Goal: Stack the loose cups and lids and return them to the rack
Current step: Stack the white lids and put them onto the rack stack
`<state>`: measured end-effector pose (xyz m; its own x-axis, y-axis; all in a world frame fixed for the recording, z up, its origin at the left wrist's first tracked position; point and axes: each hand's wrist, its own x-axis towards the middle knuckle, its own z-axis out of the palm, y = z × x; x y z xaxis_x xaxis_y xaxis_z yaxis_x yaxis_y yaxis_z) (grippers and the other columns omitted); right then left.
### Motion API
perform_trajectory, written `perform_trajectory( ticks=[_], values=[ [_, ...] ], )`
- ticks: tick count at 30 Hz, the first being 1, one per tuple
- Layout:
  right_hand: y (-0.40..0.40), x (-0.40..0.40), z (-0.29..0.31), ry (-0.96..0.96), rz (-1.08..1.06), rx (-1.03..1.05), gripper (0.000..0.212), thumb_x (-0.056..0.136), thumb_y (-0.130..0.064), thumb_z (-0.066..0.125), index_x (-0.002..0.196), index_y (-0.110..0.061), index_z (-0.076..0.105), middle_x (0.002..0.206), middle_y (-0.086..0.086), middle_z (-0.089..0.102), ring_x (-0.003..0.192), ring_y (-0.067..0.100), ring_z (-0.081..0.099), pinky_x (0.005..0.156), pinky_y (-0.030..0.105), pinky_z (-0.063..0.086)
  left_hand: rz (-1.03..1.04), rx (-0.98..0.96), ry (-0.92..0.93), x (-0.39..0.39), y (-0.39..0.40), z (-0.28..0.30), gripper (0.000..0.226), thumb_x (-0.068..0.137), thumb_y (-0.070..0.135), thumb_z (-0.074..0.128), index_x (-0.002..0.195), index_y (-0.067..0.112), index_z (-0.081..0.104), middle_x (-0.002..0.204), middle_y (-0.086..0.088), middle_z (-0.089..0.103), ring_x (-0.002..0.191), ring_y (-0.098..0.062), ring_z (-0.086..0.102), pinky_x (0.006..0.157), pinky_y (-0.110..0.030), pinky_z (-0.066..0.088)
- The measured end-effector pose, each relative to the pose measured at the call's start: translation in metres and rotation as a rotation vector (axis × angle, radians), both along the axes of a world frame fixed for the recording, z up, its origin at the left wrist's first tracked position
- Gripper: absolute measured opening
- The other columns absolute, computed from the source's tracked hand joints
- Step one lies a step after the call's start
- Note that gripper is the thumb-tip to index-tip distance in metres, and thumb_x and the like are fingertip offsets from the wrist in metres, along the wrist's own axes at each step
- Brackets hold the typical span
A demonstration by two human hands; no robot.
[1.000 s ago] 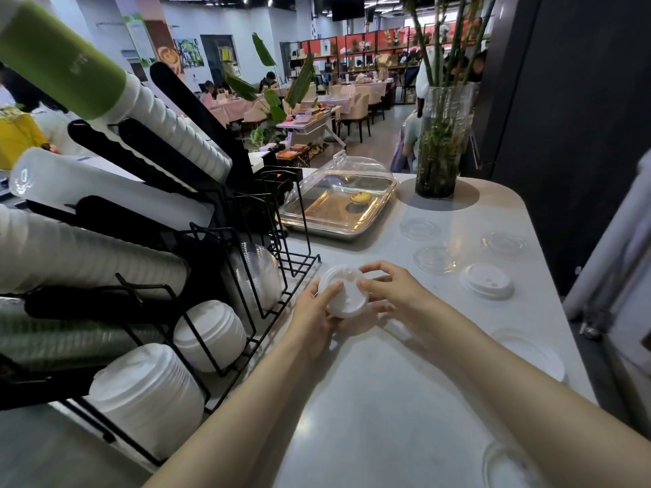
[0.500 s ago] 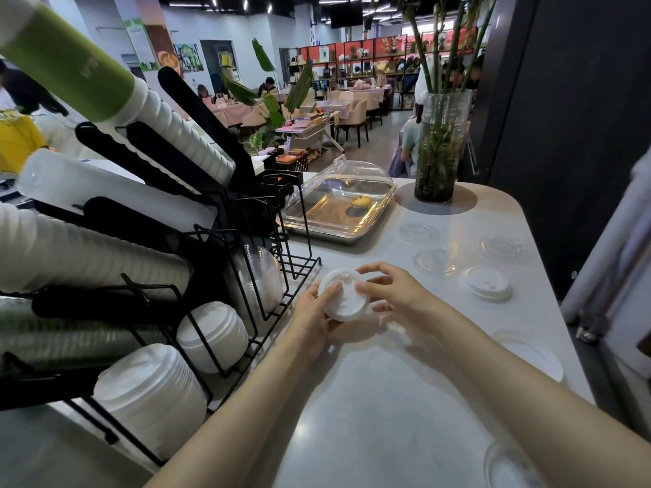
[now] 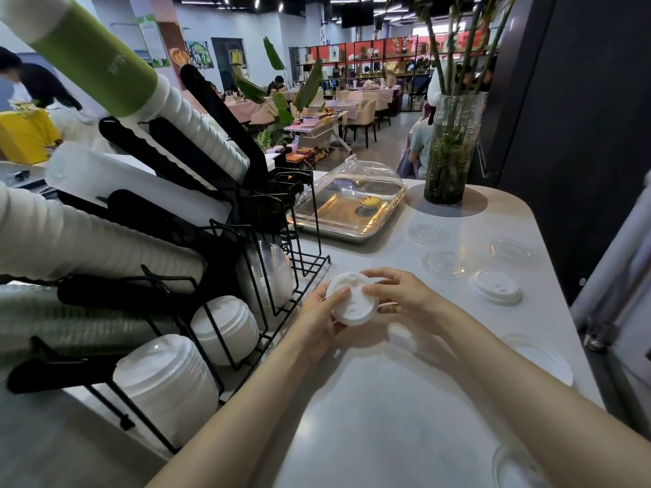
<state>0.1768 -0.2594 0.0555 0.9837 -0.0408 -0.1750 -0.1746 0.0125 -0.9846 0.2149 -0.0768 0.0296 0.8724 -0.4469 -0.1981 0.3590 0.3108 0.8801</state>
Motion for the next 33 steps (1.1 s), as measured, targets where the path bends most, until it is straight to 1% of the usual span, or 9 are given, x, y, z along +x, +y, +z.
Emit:
perform_trajectory(
  ticks=[3,8,11,13,15,19,21,26,33],
  values=[
    [0.009,-0.001,-0.002,0.035,0.038,0.064,0.037,0.084,-0.019,0.078,0.120,-0.022,0.069,0.114,0.014,0.072,0.091,0.023,0.071,0.069,0.029,0.058,0.011,0.015,-0.032,-0.007,0.007,0.001,0.036,0.098,0.011,0.066,0.133,0.005,0.062,0.114,-0.019,0.070,0.102,-0.029,0.067,0.083,-0.043,0.060],
    [0.025,-0.010,-0.005,-0.006,0.083,0.079,0.037,0.087,-0.015,0.075,0.124,-0.019,0.068,0.108,0.010,0.073,0.088,0.016,0.072,0.073,0.027,0.057,0.042,0.017,-0.046,-0.023,0.022,0.000,0.041,0.098,0.007,0.065,0.136,-0.005,0.058,0.136,-0.044,0.054,0.113,-0.042,0.056,0.112,-0.066,0.037],
    [0.033,-0.021,-0.007,-0.008,0.100,0.109,0.041,0.089,-0.011,0.073,0.129,-0.015,0.066,0.115,0.013,0.072,0.093,0.017,0.071,0.080,0.028,0.057,0.002,0.002,-0.077,-0.038,0.032,-0.001,0.040,0.100,0.006,0.061,0.137,-0.007,0.057,0.137,-0.046,0.051,0.113,-0.044,0.054,0.110,-0.069,0.035],
    [0.038,-0.029,-0.007,-0.013,0.114,0.122,0.042,0.089,-0.010,0.072,0.129,-0.015,0.066,0.118,0.014,0.072,0.097,0.018,0.070,0.084,0.030,0.056,-0.033,-0.035,-0.086,-0.048,0.039,0.001,0.037,0.098,0.006,0.062,0.133,-0.004,0.061,0.125,-0.038,0.062,0.109,-0.041,0.059,0.104,-0.063,0.045],
    [0.045,-0.039,-0.006,-0.013,0.134,0.143,0.042,0.088,-0.010,0.072,0.129,-0.017,0.067,0.117,0.011,0.073,0.097,0.018,0.071,0.083,0.029,0.056,-0.045,-0.040,-0.112,-0.058,0.048,0.003,0.033,0.094,0.007,0.066,0.126,0.002,0.067,0.112,-0.024,0.071,0.098,-0.031,0.068,0.085,-0.043,0.058],
    [0.058,-0.059,-0.007,-0.006,0.147,0.168,0.045,0.082,-0.016,0.079,0.126,-0.020,0.070,0.119,0.011,0.073,0.102,0.022,0.070,0.088,0.034,0.056,-0.018,-0.012,-0.113,-0.078,0.064,0.005,0.037,0.091,0.013,0.071,0.127,0.006,0.065,0.103,-0.014,0.075,0.089,-0.024,0.071,0.073,-0.035,0.059],
    [0.068,-0.071,-0.011,0.018,0.142,0.200,0.051,0.075,-0.020,0.085,0.124,-0.020,0.070,0.118,0.012,0.074,0.102,0.024,0.071,0.089,0.037,0.056,-0.006,0.009,-0.147,-0.087,0.075,0.004,0.026,0.094,0.011,0.067,0.121,0.011,0.068,0.097,-0.007,0.078,0.084,-0.018,0.073,0.068,-0.030,0.060],
    [0.097,-0.109,-0.019,0.068,0.142,0.239,0.051,0.075,-0.014,0.084,0.123,-0.012,0.067,0.103,0.014,0.074,0.090,0.024,0.071,0.077,0.033,0.055,0.018,0.012,-0.082,-0.121,0.105,0.003,0.028,0.099,0.011,0.064,0.125,0.019,0.067,0.118,-0.012,0.072,0.105,-0.028,0.067,0.088,-0.044,0.058],
    [0.138,-0.159,-0.011,0.070,0.114,0.230,0.046,0.080,-0.008,0.080,0.123,-0.013,0.066,0.101,0.012,0.074,0.091,0.024,0.070,0.077,0.033,0.058,0.052,-0.068,-0.006,-0.170,0.142,0.007,0.046,0.086,0.026,0.074,0.130,0.015,0.068,0.125,-0.013,0.071,0.109,-0.027,0.069,0.077,-0.033,0.061]
  ],
)
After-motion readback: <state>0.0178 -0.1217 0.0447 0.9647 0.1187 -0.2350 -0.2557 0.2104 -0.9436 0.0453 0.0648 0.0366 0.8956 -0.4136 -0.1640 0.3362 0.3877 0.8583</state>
